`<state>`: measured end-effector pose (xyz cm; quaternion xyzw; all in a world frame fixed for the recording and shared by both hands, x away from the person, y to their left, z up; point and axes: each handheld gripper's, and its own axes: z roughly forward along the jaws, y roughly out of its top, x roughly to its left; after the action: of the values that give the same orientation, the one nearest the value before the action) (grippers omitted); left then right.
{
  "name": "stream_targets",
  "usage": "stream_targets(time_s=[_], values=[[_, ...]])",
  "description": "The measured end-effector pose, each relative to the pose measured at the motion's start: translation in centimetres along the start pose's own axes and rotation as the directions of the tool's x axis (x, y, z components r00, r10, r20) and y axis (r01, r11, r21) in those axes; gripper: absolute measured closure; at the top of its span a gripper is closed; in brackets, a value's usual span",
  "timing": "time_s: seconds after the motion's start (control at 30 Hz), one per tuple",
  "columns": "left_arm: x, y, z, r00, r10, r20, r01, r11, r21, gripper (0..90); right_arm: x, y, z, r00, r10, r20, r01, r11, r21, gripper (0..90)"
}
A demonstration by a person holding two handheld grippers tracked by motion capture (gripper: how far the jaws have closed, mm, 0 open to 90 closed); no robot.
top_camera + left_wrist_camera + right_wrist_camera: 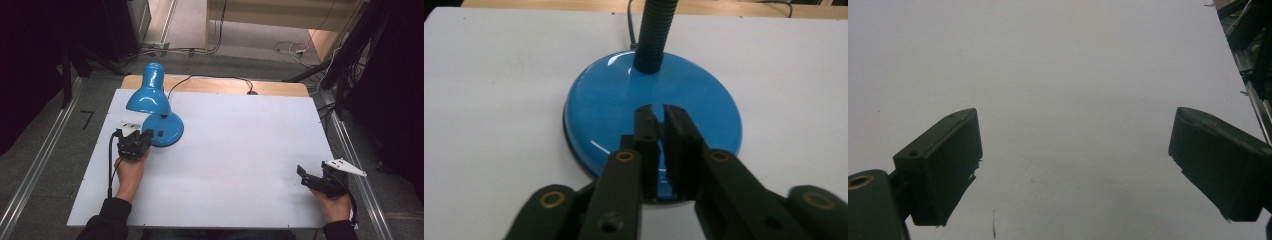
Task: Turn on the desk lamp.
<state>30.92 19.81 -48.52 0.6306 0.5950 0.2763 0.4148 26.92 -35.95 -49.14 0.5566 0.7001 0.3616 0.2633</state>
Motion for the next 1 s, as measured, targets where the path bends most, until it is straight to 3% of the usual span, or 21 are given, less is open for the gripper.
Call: stream_targets(time_s=[0.4,1.0], values=[[-0.4,0.3,1.5,0.9998,-0.013,0.016,0.013,0.9999,0.006,90.0,-0.1,0.0,0.0,1.0000,0.005,-0.001,-0.005,1.000,-0.002,5.5],[-0.8,0.1,2.7,0.9996,0.009,0.027,-0.010,0.9991,0.042,90.0,-0.2,0.0,0.0,0.9999,0.013,-0.001,-0.013,1.000,-0.005,5.5]])
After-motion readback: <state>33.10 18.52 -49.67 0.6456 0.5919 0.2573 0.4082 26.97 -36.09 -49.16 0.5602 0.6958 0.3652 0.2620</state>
